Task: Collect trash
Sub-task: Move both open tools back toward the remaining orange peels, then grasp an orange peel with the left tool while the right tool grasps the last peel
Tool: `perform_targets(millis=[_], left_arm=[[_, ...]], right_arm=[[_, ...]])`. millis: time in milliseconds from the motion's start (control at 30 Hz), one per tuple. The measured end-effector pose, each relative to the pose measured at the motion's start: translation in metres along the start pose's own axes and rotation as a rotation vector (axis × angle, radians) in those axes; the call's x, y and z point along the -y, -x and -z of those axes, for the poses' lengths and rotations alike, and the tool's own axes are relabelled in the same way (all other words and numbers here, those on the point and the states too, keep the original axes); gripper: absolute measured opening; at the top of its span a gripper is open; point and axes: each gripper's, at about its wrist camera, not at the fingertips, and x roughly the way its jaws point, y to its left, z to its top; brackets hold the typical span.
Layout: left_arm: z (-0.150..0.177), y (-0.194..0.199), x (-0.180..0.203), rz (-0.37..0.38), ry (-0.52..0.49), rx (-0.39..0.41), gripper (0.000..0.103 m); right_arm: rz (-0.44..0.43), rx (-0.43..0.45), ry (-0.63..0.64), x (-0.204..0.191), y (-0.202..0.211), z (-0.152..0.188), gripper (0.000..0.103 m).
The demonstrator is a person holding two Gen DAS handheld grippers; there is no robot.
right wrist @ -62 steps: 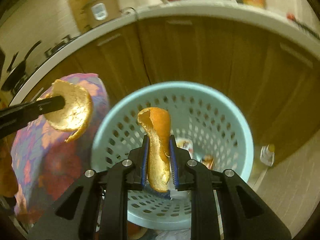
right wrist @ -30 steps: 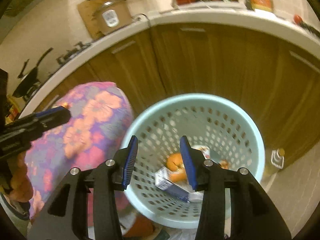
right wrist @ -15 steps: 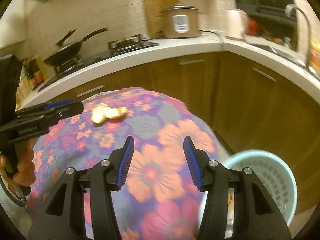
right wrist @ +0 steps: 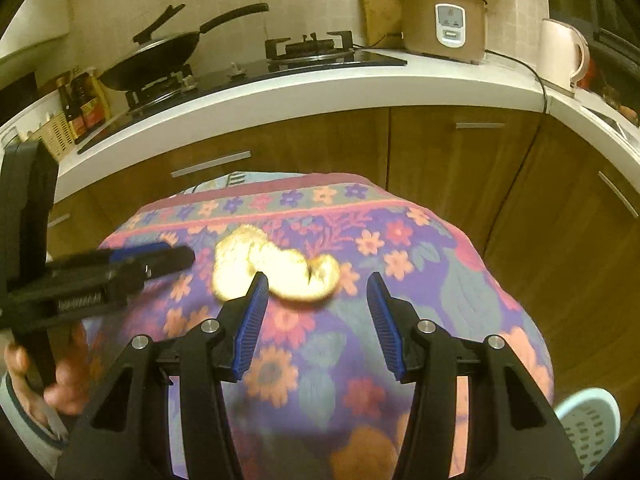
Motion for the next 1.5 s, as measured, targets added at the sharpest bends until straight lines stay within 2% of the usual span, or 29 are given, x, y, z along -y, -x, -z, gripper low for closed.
perform_targets(millis=[100, 233, 433, 467, 500, 600, 633, 700, 767, 967, 1100, 1333, 1500], left_arm=[[0.000, -0.014, -0.005, -0.004, 0.028, -0.015, 0.051], [0.001, -0.029, -0.013, -0.009, 0.071, -0.042, 0.042], [0.003, -0.033, -0.014, -0.027, 0.064, -0.035, 0.038], [0.003, -0.034, -0.014, -0.030, 0.060, -0.033, 0.038], [0.003, -0.034, -0.013, -0.036, 0.056, -0.032, 0.037], [0.003, -0.036, -0.010, -0.072, 0.034, -0.035, 0.031], [0.003, -0.037, -0.007, -0.083, 0.026, -0.036, 0.029], [0.003, -0.039, -0.003, -0.115, 0.004, -0.040, 0.021], [0.005, -0.040, -0.001, -0.117, -0.008, -0.050, 0.004], [0.010, -0.028, 0.004, -0.117, -0.033, -0.042, 0.001], [0.017, -0.012, 0.014, -0.117, -0.065, -0.033, 0.001], [0.036, 0.025, 0.037, -0.103, -0.109, 0.000, 0.001], [0.049, 0.051, 0.050, -0.082, -0.131, 0.024, 0.001]], right_arm=[[-0.015, -0.029, -0.040, 0.005, -0.022, -0.002, 0.048], [-0.021, -0.062, -0.072, 0.009, -0.042, -0.001, 0.047], [-0.010, -0.108, -0.056, 0.007, -0.054, -0.002, 0.047], [-0.010, -0.114, -0.054, 0.007, -0.055, -0.001, 0.045], [-0.014, -0.122, -0.050, 0.006, -0.056, -0.001, 0.034], [-0.003, -0.143, -0.023, -0.001, -0.061, -0.001, 0.026], [0.002, -0.146, -0.014, -0.002, -0.062, -0.001, 0.020], [0.008, -0.148, -0.001, -0.005, -0.062, 0.001, 0.010], [0.014, -0.137, 0.006, -0.006, -0.059, 0.001, 0.006], [0.030, -0.097, -0.007, -0.002, -0.039, 0.010, 0.003], [0.028, -0.096, -0.059, 0.009, -0.014, 0.027, 0.003], [0.030, -0.116, -0.133, 0.019, 0.044, 0.075, 0.003], [0.032, -0.115, -0.110, 0.007, 0.087, 0.111, 0.003]])
